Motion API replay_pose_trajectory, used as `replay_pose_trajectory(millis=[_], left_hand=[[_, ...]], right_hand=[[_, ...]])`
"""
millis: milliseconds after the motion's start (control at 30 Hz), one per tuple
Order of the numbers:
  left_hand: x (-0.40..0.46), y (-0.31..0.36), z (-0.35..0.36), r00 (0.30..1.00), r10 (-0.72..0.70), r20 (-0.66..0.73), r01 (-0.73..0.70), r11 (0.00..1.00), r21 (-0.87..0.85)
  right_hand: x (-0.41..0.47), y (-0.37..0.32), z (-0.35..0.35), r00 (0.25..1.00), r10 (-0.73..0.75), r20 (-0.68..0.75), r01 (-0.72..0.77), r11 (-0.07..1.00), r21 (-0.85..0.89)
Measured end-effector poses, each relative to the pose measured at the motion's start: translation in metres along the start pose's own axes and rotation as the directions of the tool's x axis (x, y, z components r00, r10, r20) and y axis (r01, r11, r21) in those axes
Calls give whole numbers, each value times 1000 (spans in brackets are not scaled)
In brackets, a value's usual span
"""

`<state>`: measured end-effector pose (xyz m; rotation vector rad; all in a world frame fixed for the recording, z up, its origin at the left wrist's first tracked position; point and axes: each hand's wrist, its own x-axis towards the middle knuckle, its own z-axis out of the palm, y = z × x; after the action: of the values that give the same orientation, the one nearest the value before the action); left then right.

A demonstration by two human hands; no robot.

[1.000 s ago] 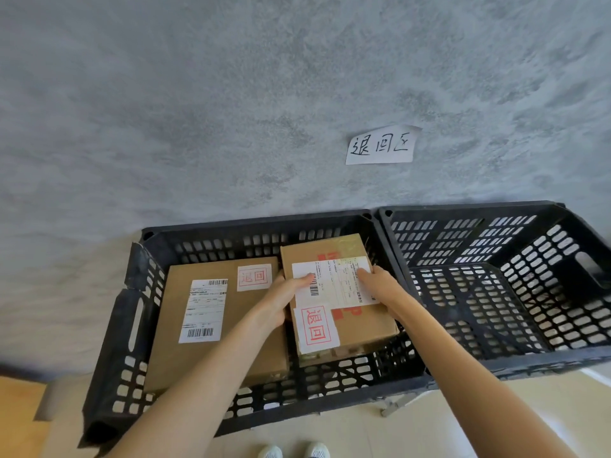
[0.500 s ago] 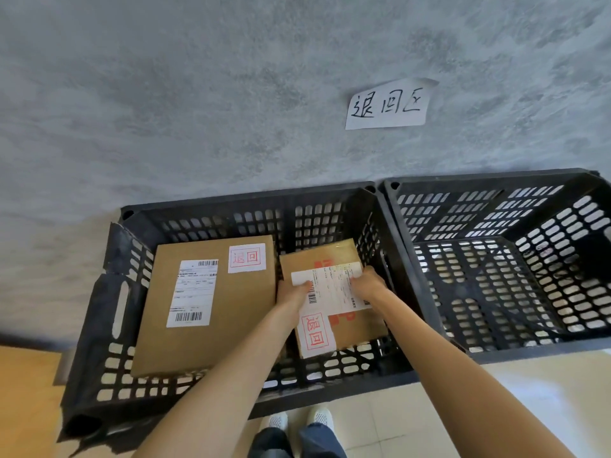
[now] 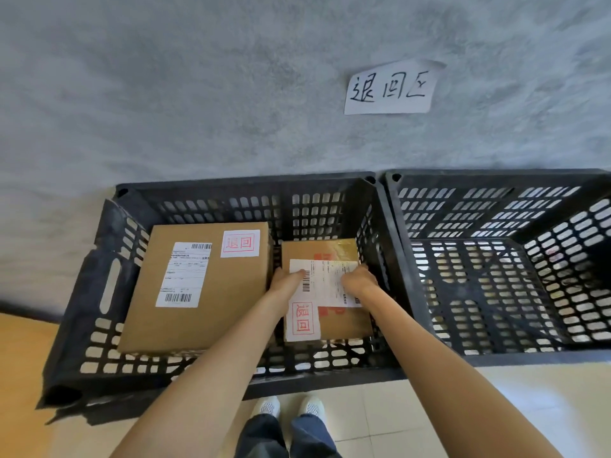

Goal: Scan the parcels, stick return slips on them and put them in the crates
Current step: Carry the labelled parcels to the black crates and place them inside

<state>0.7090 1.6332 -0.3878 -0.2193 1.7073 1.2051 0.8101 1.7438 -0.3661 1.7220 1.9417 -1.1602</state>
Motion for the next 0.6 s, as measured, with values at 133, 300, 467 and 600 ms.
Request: replay_pose_trajectory(millis=[133,300,467,600], left_hand=[[-5,2,4,1000,9,-15,-9,1000,22],[-25,17,7,999,47,-15,-44,988,151],[-60,52,-9,981,195,10,-193,960,202],[-101,102,-63,922,382,-66,-352,896,271]], right_hand=[[-3,4,2,997,-67,-29,68,997,32],[-15,-1,-7,980,-186,-69,188,982,23],[-43,-37,-41,947,-321,-31,321,947,12],[-90,-97,-76,861,-502,-83,486,860,-157]])
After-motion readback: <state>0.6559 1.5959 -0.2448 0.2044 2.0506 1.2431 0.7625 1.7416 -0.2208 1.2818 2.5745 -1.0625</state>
